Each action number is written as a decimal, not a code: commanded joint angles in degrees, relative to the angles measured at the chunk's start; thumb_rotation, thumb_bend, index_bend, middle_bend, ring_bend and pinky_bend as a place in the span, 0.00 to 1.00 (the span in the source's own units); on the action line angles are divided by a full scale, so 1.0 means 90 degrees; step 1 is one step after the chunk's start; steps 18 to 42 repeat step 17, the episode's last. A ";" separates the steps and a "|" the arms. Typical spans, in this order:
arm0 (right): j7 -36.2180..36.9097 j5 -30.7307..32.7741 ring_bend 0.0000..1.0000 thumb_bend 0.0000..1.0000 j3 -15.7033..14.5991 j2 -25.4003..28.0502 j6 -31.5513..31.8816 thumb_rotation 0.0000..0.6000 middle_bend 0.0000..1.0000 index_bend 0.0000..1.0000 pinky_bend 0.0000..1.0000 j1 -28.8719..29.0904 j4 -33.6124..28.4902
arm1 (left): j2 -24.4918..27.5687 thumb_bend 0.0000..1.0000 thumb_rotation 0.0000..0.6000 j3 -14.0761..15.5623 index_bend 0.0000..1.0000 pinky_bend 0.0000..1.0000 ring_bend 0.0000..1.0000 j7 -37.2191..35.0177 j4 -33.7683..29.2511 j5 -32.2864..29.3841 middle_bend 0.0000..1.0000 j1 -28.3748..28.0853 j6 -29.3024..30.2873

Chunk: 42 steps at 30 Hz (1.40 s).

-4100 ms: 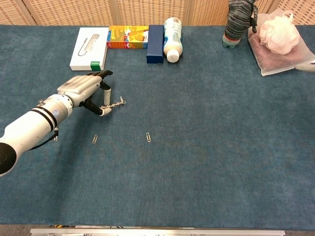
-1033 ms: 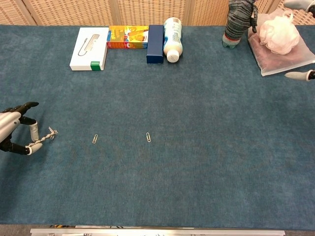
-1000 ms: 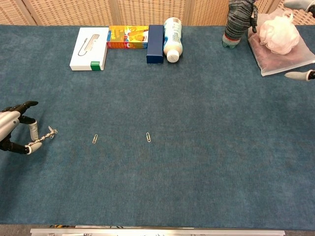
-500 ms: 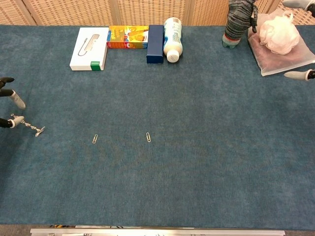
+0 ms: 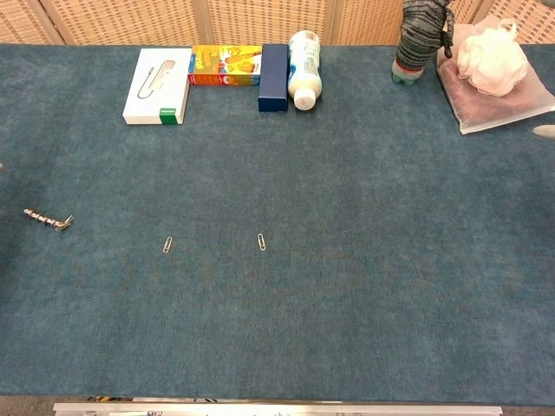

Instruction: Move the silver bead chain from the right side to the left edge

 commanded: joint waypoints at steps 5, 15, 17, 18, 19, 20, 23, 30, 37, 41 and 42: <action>-0.0802 0.0663 0.00 0.00 -0.0026 0.0158 0.0070 1.00 0.04 0.07 0.09 -0.0530 -0.0266 | 0.0543 0.21 1.00 0.0193 0.21 0.07 0.00 -0.0152 -0.0133 0.0960 0.00 0.0303 0.0547; -0.0824 0.1027 0.00 0.00 -0.0109 0.0334 0.0303 1.00 0.04 0.07 0.09 -0.1142 -0.0719 | 0.0825 0.21 1.00 0.0591 0.23 0.09 0.00 -0.0083 -0.0389 0.1649 0.00 0.0557 0.0671; -0.0752 0.0999 0.00 0.00 -0.0100 0.0312 0.0335 1.00 0.05 0.07 0.09 -0.1182 -0.0694 | 0.0797 0.21 1.00 0.0622 0.23 0.09 0.00 -0.0072 -0.0378 0.1691 0.00 0.0578 0.0656; -0.0752 0.0999 0.00 0.00 -0.0100 0.0312 0.0335 1.00 0.05 0.07 0.09 -0.1182 -0.0694 | 0.0797 0.21 1.00 0.0622 0.23 0.09 0.00 -0.0072 -0.0378 0.1691 0.00 0.0578 0.0656; -0.0752 0.0999 0.00 0.00 -0.0100 0.0312 0.0335 1.00 0.05 0.07 0.09 -0.1182 -0.0694 | 0.0797 0.21 1.00 0.0622 0.23 0.09 0.00 -0.0072 -0.0378 0.1691 0.00 0.0578 0.0656; -0.0752 0.0999 0.00 0.00 -0.0100 0.0312 0.0335 1.00 0.05 0.07 0.09 -0.1182 -0.0694 | 0.0797 0.21 1.00 0.0622 0.23 0.09 0.00 -0.0072 -0.0378 0.1691 0.00 0.0578 0.0656; -0.0752 0.0999 0.00 0.00 -0.0100 0.0312 0.0335 1.00 0.05 0.07 0.09 -0.1182 -0.0694 | 0.0797 0.21 1.00 0.0622 0.23 0.09 0.00 -0.0072 -0.0378 0.1691 0.00 0.0578 0.0656; -0.0752 0.0999 0.00 0.00 -0.0100 0.0312 0.0335 1.00 0.05 0.07 0.09 -0.1182 -0.0694 | 0.0797 0.21 1.00 0.0622 0.23 0.09 0.00 -0.0072 -0.0378 0.1691 0.00 0.0578 0.0656; -0.0752 0.0999 0.00 0.00 -0.0100 0.0312 0.0335 1.00 0.05 0.07 0.09 -0.1182 -0.0694 | 0.0797 0.21 1.00 0.0622 0.23 0.09 0.00 -0.0072 -0.0378 0.1691 0.00 0.0578 0.0656; -0.0752 0.0999 0.00 0.00 -0.0100 0.0312 0.0335 1.00 0.05 0.07 0.09 -0.1182 -0.0694 | 0.0797 0.21 1.00 0.0622 0.23 0.09 0.00 -0.0072 -0.0378 0.1691 0.00 0.0578 0.0656; -0.0752 0.0999 0.00 0.00 -0.0100 0.0312 0.0335 1.00 0.05 0.07 0.09 -0.1182 -0.0694 | 0.0797 0.21 1.00 0.0622 0.23 0.09 0.00 -0.0072 -0.0378 0.1691 0.00 0.0578 0.0656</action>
